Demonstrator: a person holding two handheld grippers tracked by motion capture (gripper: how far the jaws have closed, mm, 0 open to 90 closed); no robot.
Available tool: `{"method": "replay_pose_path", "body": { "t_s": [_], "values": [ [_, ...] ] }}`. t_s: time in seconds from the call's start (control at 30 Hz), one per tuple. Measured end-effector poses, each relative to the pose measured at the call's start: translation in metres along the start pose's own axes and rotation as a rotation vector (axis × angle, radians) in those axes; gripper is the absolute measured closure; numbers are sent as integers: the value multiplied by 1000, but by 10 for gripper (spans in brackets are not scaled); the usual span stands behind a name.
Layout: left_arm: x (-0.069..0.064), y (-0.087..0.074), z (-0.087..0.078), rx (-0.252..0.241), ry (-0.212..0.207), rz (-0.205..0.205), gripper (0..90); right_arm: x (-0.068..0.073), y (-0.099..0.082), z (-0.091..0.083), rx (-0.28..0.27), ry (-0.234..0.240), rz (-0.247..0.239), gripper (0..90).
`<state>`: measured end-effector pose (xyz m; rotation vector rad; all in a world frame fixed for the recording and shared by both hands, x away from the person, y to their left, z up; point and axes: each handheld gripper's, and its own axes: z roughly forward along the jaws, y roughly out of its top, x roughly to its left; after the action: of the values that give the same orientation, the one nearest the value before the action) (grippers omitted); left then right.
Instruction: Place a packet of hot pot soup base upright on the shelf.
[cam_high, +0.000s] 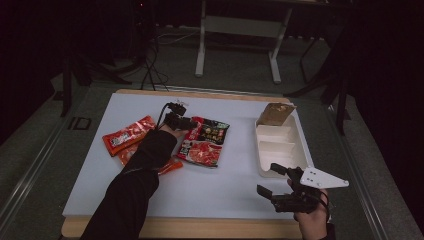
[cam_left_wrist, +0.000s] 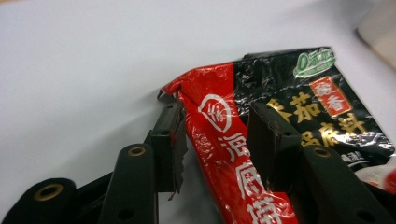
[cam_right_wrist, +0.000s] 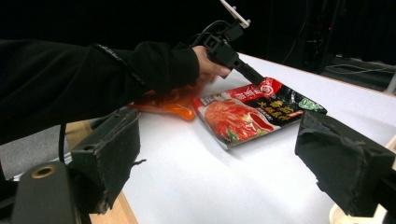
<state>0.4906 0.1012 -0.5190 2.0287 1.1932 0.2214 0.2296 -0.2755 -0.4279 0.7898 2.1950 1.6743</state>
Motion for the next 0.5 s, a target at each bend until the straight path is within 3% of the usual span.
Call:
{"method": "replay_pose_path", "body": {
  "t_s": [0.23, 0.4, 0.5],
  "values": [
    [3, -1, 13, 16, 3, -30, 564, 0, 0, 0, 4, 0, 1, 137],
    [-1, -2, 24, 24, 19, 4, 560, 0, 0, 1, 5, 2, 0, 137],
    [1, -3, 25, 31, 3, -11, 573, 0, -1, 1, 8, 7, 0, 138]
  ]
}}
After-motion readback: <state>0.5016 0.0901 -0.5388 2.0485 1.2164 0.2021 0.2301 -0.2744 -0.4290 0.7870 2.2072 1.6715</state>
